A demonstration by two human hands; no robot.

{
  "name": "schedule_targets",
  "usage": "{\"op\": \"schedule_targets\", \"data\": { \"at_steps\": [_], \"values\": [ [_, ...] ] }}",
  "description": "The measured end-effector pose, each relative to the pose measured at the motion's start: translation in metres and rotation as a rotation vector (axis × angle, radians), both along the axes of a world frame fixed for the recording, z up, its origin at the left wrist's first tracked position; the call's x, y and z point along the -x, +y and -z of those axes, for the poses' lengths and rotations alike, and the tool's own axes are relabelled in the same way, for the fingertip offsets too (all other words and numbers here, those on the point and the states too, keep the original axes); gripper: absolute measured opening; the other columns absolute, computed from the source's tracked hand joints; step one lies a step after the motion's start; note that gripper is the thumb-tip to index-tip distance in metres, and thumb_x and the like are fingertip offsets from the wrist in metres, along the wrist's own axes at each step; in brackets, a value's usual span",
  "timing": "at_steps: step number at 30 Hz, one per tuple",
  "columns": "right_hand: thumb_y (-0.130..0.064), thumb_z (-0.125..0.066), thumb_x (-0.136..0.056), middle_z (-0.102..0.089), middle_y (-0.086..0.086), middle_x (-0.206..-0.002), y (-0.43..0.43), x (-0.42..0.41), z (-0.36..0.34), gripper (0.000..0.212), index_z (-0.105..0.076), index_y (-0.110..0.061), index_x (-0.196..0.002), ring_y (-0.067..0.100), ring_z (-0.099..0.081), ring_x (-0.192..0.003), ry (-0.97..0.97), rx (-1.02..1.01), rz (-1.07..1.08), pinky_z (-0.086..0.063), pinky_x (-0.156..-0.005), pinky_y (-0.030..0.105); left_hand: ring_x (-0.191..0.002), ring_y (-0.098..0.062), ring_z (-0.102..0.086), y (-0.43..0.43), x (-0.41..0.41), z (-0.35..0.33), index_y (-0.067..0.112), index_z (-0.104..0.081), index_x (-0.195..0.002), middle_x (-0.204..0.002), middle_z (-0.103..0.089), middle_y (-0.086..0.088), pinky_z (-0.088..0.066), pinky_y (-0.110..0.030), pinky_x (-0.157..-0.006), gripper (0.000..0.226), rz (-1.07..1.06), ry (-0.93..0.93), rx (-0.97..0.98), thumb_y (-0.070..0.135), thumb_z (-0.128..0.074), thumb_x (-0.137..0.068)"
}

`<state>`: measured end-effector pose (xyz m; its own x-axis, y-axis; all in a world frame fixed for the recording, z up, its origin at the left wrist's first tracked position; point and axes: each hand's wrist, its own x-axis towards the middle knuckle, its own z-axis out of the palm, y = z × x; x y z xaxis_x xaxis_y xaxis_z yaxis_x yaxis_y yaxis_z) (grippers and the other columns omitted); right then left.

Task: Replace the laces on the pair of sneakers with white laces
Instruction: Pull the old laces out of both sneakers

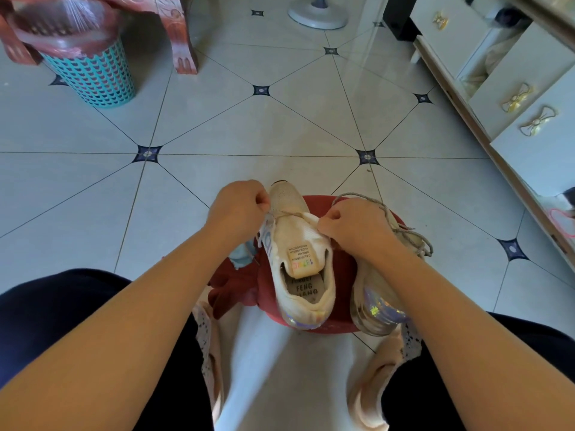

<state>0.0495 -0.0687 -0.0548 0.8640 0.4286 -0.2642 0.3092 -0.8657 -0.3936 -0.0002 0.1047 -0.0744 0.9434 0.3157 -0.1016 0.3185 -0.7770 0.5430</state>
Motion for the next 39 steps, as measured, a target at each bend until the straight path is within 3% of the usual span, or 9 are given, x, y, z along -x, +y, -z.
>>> {"op": "schedule_targets", "data": {
  "at_steps": [4,8,14,18,24,30,33,36,39],
  "values": [
    [-0.019,-0.051,-0.084,-0.070,0.013,-0.075,0.002,0.011,0.000,0.025,-0.062,-0.003,-0.067,0.015,-0.048,-0.058,-0.003,-0.088,-0.115,-0.037,-0.053,0.028,-0.082,-0.009,-0.047,-0.006,-0.003,-0.002,0.022,-0.060,-0.093,-0.091,-0.056,0.010,-0.032,-0.019,-0.067,0.008,0.064,-0.071,0.105,0.017,-0.056,-0.087],
    [-0.021,-0.051,-0.087,-0.069,0.011,-0.076,0.003,0.012,0.000,0.025,-0.065,-0.002,-0.078,0.014,-0.048,-0.059,-0.051,-0.094,-0.130,-0.037,-0.055,0.029,-0.100,-0.018,-0.053,-0.025,-0.013,-0.001,0.024,-0.066,-0.104,-0.104,-0.064,0.004,-0.041,-0.033,-0.084,0.019,0.304,-0.078,-0.186,0.023,-0.058,-0.086],
    [-0.023,-0.050,-0.087,-0.070,0.004,-0.076,0.000,0.011,0.003,0.021,-0.068,-0.011,-0.086,0.009,-0.049,-0.057,-0.007,-0.095,-0.081,-0.036,-0.052,0.022,-0.093,-0.022,-0.051,-0.025,-0.016,0.005,0.020,-0.066,-0.096,-0.093,-0.064,0.000,-0.032,-0.030,-0.074,0.015,0.362,-0.122,-0.411,0.024,-0.053,-0.089],
    [-0.026,-0.050,-0.085,-0.064,-0.001,-0.072,0.002,0.011,0.005,0.021,-0.065,-0.013,-0.081,0.015,-0.054,-0.067,-0.074,-0.040,-0.085,-0.037,-0.051,0.023,-0.084,-0.021,-0.051,-0.029,-0.011,0.008,0.017,-0.063,-0.084,-0.084,-0.063,-0.001,-0.033,-0.029,-0.070,0.012,0.314,-0.154,-0.342,0.018,-0.051,-0.088],
    [-0.039,-0.048,-0.092,-0.044,-0.002,-0.054,0.007,0.007,0.010,0.045,-0.042,-0.015,-0.054,0.013,-0.040,-0.051,-0.129,0.017,-0.153,-0.029,-0.048,0.029,-0.073,-0.014,-0.040,-0.027,-0.007,0.003,0.021,-0.064,-0.081,-0.082,-0.064,0.004,-0.026,-0.028,-0.068,0.015,0.361,-0.174,-0.386,0.017,-0.051,-0.086],
    [-0.037,-0.050,-0.091,-0.048,-0.001,-0.056,-0.009,0.000,0.012,0.039,-0.059,-0.010,-0.064,0.012,-0.043,-0.051,-0.136,0.010,-0.056,-0.039,-0.051,0.025,-0.096,-0.018,-0.054,0.000,0.001,-0.004,0.028,-0.055,-0.076,-0.086,-0.060,0.010,-0.032,-0.030,-0.077,0.017,0.034,-0.046,-0.202,0.018,-0.050,-0.088],
    [-0.034,-0.051,-0.091,-0.049,-0.002,-0.058,-0.008,0.006,0.016,0.034,-0.057,-0.010,-0.067,0.011,-0.043,-0.052,-0.143,-0.028,-0.090,-0.037,-0.051,0.025,-0.099,-0.018,-0.052,-0.005,0.002,-0.005,0.025,-0.064,-0.091,-0.095,-0.065,0.007,-0.032,-0.031,-0.081,0.011,0.139,-0.061,-0.184,0.031,-0.056,-0.087],
    [-0.033,-0.051,-0.090,-0.049,-0.003,-0.058,-0.005,0.008,0.015,0.032,-0.057,-0.011,-0.068,0.011,-0.043,-0.054,-0.160,-0.048,-0.119,-0.028,-0.045,0.021,-0.103,-0.017,-0.049,-0.021,-0.004,-0.006,0.027,-0.063,-0.108,-0.102,-0.064,0.008,-0.024,-0.031,-0.082,0.031,0.281,-0.091,-0.226,0.041,-0.063,-0.079],
    [-0.032,-0.050,-0.090,-0.046,-0.005,-0.056,-0.002,0.009,0.012,0.030,-0.055,-0.014,-0.066,0.006,-0.038,-0.049,-0.195,0.003,-0.138,-0.024,-0.044,0.019,-0.097,-0.017,-0.048,-0.033,-0.010,-0.005,0.028,-0.067,-0.096,-0.086,-0.059,0.009,-0.015,-0.029,-0.077,0.018,0.419,-0.069,-0.415,0.035,-0.063,-0.080]
  ]
}}
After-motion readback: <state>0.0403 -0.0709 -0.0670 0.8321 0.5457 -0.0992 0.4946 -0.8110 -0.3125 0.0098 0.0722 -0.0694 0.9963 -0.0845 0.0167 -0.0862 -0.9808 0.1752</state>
